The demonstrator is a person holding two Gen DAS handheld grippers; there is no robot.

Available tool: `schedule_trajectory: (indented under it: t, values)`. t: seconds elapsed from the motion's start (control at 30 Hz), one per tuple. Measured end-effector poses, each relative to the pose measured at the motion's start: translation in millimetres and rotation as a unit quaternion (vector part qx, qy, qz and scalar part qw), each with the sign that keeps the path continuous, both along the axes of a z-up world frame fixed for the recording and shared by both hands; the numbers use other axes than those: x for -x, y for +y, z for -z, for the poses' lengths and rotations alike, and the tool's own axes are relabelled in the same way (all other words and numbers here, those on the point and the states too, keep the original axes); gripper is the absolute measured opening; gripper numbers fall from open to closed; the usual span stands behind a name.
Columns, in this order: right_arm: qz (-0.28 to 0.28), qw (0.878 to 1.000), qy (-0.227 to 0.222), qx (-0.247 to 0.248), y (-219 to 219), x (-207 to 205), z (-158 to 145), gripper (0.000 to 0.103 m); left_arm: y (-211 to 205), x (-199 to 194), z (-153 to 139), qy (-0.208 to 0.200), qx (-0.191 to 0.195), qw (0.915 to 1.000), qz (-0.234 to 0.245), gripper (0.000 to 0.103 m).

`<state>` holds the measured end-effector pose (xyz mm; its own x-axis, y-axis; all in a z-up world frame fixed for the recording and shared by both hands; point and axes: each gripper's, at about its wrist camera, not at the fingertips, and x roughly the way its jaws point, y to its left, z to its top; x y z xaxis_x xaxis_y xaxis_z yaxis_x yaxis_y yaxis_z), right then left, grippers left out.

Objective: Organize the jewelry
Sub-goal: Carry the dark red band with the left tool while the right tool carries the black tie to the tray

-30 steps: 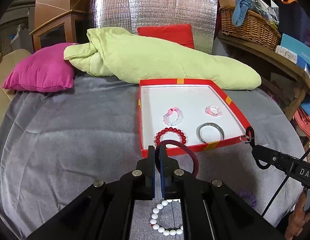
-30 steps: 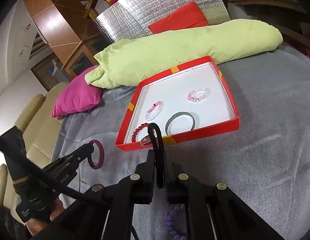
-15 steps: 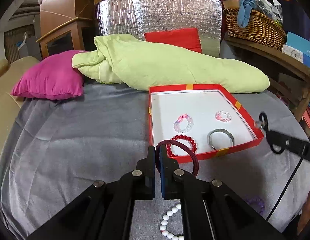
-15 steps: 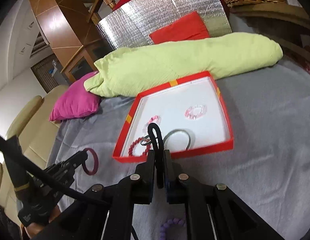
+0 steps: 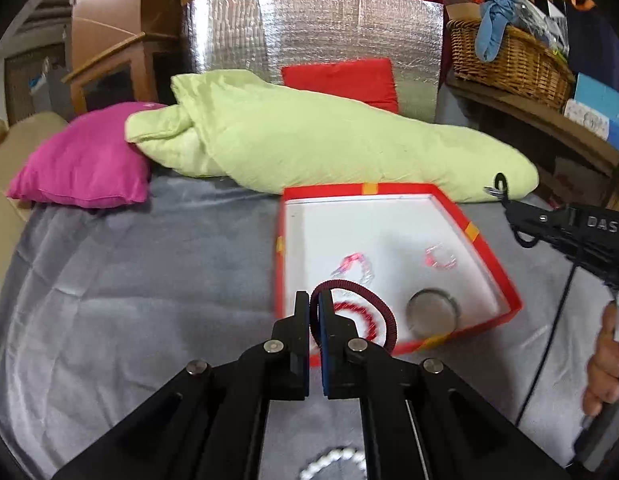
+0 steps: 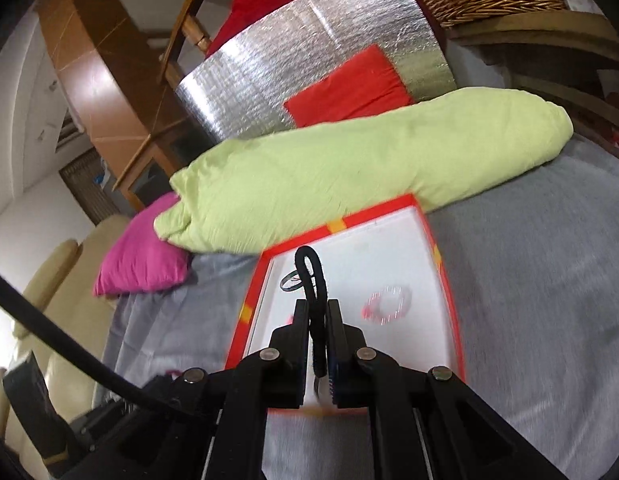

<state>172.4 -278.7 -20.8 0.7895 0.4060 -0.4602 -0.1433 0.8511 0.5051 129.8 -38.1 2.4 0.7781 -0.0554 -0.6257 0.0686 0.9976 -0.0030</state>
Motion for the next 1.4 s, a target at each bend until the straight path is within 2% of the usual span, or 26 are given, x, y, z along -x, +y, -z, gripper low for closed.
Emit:
schedule_trajectory:
  t: [0.1,0.2,0.37,0.7,1.07,1.4]
  values:
    - [0.006,1.0,-0.003,-0.015,-11,-15,-3,0.009,-8,-22,-6,0.002,0.002,0.9999,0.014,0.004]
    - [0.008,1.0,-0.001,-0.026,-19,-26,-1,0.009,-19,-43,-8,0.009,0.022,0.9994,0.026,0.004]
    - [-0.002,1.0,0.016,-0.023,-19,-44,8,0.009,-41,-66,-1,0.015,0.026,0.9988,0.038,0.004]
    - [-0.025,0.999,0.039,-0.016,-5,-78,22,0.009,-63,-90,23,0.024,-0.02,0.9977,0.06,0.005]
    - [-0.042,0.997,0.07,-0.007,14,-122,39,0.009,-70,-109,37,0.039,-0.048,0.9946,0.083,0.005]
    - [-0.041,0.993,0.105,-0.035,15,-136,59,0.01,-75,-109,44,0.052,-0.06,0.9929,0.088,0.005]
